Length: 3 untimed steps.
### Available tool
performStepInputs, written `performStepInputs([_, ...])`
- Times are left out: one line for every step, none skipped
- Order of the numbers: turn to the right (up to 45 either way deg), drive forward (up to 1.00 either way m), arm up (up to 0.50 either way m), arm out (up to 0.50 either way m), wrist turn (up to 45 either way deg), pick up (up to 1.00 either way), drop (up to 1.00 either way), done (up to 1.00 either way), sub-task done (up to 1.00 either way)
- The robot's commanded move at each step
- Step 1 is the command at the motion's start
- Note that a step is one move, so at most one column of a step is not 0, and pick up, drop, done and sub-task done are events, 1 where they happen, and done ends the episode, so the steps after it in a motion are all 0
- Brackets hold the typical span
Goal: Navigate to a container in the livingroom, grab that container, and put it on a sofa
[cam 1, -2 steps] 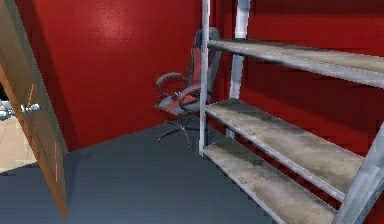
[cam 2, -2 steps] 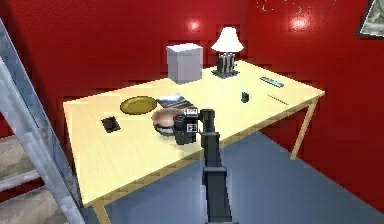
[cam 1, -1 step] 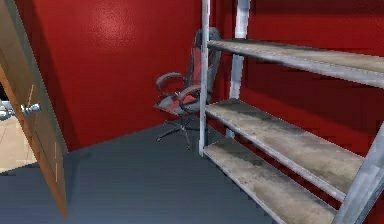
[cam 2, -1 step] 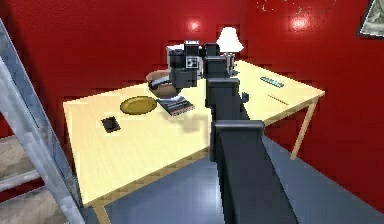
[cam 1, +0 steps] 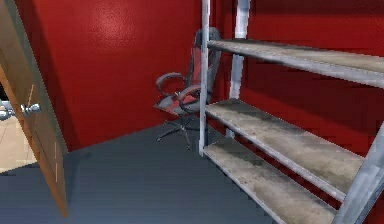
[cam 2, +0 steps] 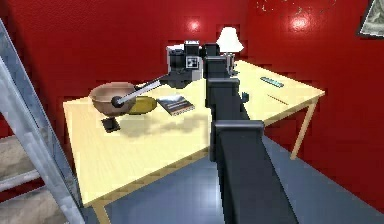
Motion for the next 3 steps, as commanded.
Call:
performStepInputs([0.0,0.0,0.0,0.0,-45.0,0.0,0.0,0.0,0.0])
performStepInputs([0.0,0.0,0.0,0.0,-21.0,0.0,0.0,0.0,0.0])
performStepInputs([0.0,0.0,0.0,-0.4,0.0,0.0,0.0,0.0,0.0])
